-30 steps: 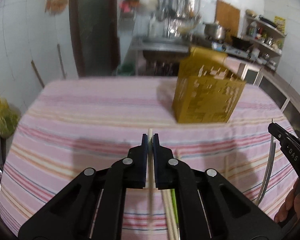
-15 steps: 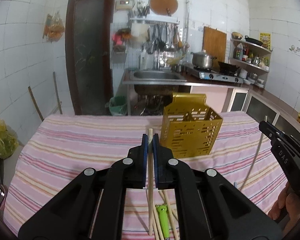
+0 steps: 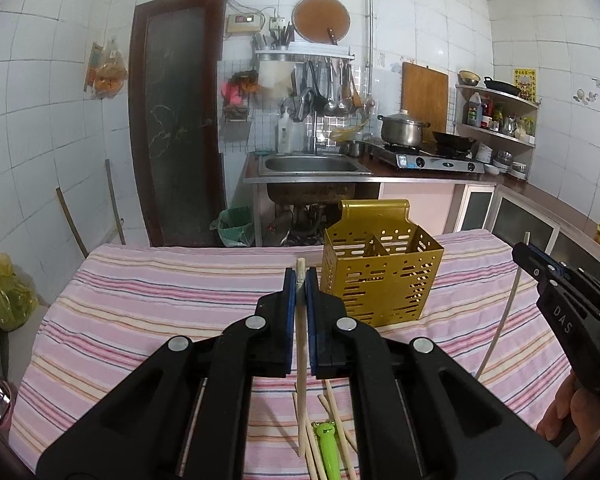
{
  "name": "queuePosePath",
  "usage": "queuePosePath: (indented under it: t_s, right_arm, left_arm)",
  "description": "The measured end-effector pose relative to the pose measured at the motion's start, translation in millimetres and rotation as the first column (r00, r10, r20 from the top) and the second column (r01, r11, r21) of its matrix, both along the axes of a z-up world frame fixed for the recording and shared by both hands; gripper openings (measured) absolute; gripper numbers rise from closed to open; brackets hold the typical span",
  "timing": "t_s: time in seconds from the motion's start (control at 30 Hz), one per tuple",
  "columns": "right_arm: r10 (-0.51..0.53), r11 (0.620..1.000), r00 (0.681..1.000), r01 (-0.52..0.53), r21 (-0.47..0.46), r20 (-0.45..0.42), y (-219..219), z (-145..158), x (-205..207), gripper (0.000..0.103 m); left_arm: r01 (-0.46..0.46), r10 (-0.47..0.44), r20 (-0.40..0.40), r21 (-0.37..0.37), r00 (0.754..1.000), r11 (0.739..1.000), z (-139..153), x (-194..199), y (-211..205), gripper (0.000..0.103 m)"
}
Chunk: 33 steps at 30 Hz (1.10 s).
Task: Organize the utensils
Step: 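Lift both held chopsticks and carry them above the yellow caddy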
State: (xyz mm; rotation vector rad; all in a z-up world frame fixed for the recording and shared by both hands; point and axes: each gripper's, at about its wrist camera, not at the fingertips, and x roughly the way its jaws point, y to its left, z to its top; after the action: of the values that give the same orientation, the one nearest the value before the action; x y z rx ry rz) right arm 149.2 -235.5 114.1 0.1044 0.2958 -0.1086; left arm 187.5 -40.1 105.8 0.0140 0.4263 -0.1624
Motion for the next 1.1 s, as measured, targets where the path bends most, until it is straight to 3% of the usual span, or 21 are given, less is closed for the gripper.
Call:
queuePosePath:
  t_s: [0.37, 0.63, 0.8, 0.97, 1.1]
  right_arm:
    - [0.009, 1.0, 0.997, -0.009, -0.004, 0.075, -7.6, 36.1, 3.6, 0.006]
    - [0.012, 0.999, 0.985, -0.005, -0.037, 0.169, -11.5, 98.8, 27.5, 0.006]
    - [0.011, 0.999, 0.976, -0.003, -0.036, 0.218, -14.7, 134.7, 60.8, 0.006]
    - [0.019, 1.0, 0.974, -0.013, -0.026, 0.226, -15.5, 136.8, 99.4, 0.005]
    - [0.028, 1.0, 0.983, -0.026, -0.015, 0.179, -19.1, 112.3, 134.9, 0.005]
  left_arm:
    - [0.045, -0.044, 0.058, -0.016, 0.997, 0.999, 33.8, 6.6, -8.9, 0.004]
    - [0.075, -0.065, 0.182, -0.048, 0.981, 0.996, 99.7, 36.2, -30.3, 0.004]
    - [0.099, -0.078, 0.231, -0.08, 0.97, 0.992, 125.7, 62.8, -44.3, 0.004]
    - [0.092, -0.072, 0.229, -0.081, 0.971, 0.992, 121.0, 104.5, -61.8, 0.004]
    - [0.067, -0.052, 0.205, -0.067, 0.977, 0.995, 91.9, 141.6, -70.2, 0.004]
